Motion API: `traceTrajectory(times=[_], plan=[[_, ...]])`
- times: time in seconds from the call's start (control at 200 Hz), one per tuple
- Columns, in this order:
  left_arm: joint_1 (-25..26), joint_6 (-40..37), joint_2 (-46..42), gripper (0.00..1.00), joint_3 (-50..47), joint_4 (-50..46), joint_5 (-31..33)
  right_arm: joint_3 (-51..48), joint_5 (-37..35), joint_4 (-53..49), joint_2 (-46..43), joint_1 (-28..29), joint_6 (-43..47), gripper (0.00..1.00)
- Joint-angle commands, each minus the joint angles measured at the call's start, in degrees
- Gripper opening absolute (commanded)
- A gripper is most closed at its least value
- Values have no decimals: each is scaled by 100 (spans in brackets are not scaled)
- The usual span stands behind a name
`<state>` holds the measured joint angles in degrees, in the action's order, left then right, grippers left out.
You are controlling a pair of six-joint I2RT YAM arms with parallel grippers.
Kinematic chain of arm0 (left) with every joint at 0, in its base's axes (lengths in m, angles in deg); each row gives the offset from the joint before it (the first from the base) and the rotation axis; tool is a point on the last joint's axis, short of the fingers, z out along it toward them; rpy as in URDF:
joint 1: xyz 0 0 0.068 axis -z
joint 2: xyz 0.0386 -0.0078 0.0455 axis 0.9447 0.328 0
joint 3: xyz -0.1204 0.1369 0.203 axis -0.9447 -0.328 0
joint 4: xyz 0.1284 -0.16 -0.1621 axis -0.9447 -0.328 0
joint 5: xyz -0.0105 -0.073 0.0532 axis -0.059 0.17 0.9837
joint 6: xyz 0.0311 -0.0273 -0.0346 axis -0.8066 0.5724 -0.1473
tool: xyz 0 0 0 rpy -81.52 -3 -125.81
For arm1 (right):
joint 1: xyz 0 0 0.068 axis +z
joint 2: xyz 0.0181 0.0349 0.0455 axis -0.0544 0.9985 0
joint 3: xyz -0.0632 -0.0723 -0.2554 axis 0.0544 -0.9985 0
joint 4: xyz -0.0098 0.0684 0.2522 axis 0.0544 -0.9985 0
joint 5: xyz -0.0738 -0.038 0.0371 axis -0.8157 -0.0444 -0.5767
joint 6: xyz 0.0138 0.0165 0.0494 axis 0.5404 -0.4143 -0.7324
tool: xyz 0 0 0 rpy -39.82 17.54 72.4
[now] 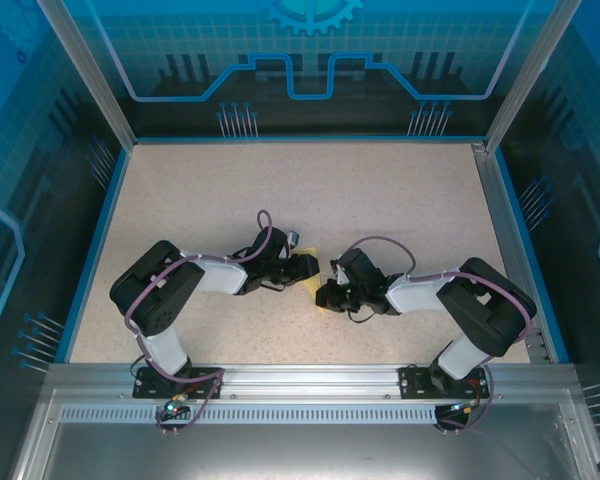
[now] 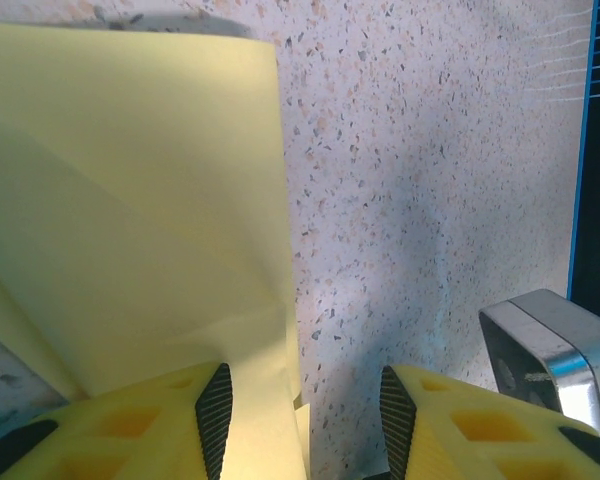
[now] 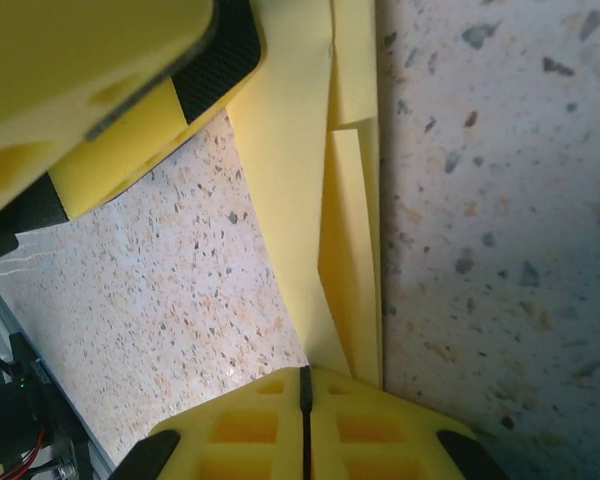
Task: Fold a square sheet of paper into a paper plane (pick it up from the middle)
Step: Fold the wing for the fifth time at the center of the table.
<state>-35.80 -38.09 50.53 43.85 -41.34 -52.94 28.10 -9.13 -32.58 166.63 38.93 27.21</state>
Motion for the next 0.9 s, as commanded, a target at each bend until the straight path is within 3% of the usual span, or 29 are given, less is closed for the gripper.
traceTrajectory(times=[0.0,0.57,0.89], plan=[[-1,-78,135,47,5,-506,40,-233,379,-536,42,-9,-36,7],[-3,-91,259,41,99,-794,48,-628,923,-229,-97,-17,-63,11],[1,-103,390,38,155,-1028,64,-493,760,-826,-542,44,116,13]])
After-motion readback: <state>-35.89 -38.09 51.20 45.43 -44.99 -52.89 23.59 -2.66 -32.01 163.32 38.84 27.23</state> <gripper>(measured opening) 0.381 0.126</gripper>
